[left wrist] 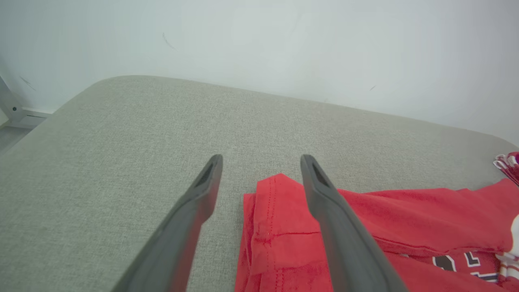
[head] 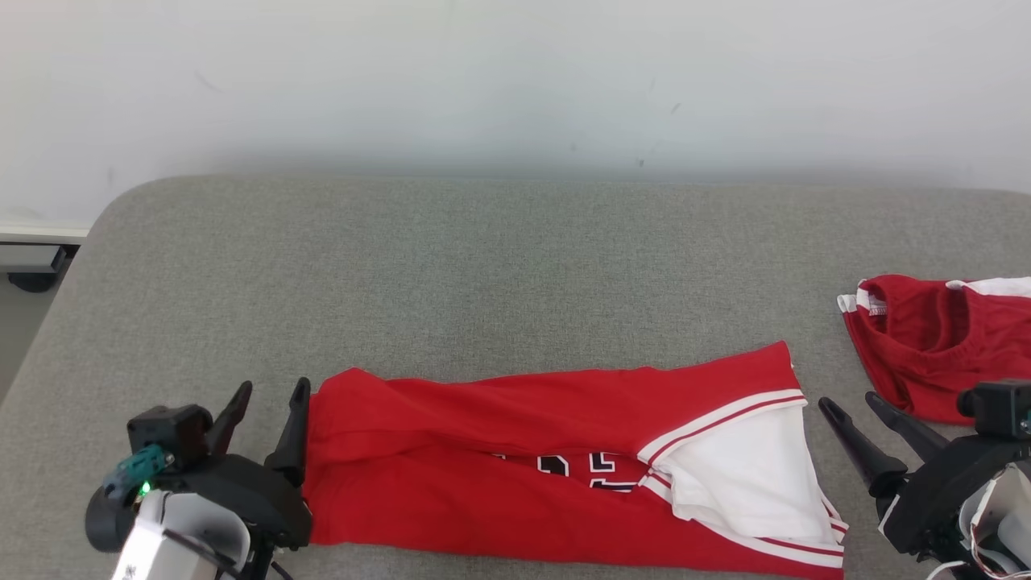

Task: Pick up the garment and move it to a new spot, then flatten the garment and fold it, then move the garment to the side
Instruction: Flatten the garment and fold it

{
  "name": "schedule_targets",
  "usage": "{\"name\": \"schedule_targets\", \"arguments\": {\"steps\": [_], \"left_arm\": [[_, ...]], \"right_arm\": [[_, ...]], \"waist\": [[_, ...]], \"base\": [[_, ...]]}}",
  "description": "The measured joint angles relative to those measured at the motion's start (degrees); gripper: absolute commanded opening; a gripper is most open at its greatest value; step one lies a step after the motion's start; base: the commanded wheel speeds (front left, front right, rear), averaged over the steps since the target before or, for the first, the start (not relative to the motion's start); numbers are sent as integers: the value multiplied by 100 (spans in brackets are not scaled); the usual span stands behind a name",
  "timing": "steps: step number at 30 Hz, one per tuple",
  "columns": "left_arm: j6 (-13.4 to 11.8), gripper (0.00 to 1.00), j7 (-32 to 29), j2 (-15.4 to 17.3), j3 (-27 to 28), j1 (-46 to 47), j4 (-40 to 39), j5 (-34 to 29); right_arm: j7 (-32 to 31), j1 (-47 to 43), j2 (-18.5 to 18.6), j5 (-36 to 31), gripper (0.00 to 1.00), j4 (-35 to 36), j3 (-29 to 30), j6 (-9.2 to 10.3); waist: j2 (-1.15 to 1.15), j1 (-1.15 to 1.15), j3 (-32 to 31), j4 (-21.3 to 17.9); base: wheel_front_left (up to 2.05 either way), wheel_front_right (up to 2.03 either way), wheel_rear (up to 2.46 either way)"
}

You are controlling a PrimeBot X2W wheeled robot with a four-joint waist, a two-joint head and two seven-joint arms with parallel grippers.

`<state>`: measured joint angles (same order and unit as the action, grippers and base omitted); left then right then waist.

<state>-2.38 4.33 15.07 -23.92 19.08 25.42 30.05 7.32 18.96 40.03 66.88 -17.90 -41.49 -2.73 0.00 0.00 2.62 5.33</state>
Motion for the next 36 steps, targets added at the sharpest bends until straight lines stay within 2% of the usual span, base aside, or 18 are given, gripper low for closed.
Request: {"name": "schedule_targets", "arguments": {"steps": [4,5,9,13,23,32,36], "left_arm": [[-224,100,298,63,15,-182,-359,-165],[-275,100,433,66,31,-280,-522,-223],[-347,100,613,58,33,-618,-847,-393],[-374,100,687,-18,38,-885,-1061,-433],[-467,100,790,-96,312,-1315,-1402,-510],[-472,100,842,-213,558,-1575,-1669,-788],[-472,100,860,-264,699,-1643,-1722,-871]], "right_arm": [[296,-140,-29,-56,100,125,66,268],[449,-222,-63,-91,100,155,118,412],[542,-438,-126,-189,100,232,153,681],[633,-625,-205,-229,100,319,281,822],[689,-963,-490,-432,100,465,659,979],[690,-1178,-608,-891,100,516,1023,985],[690,-1157,-645,-1329,100,477,1060,985]], "waist": [[0,0,-37,5],[0,0,-60,12],[0,0,-102,25],[1,0,-135,33],[1,0,-162,12],[1,0,-140,-20],[1,0,-129,-10]], "base": [[0,0,0],[0,0,0],[0,0,0],[0,0,0],[0,0,0],[0,0,0],[0,0,0]]}}
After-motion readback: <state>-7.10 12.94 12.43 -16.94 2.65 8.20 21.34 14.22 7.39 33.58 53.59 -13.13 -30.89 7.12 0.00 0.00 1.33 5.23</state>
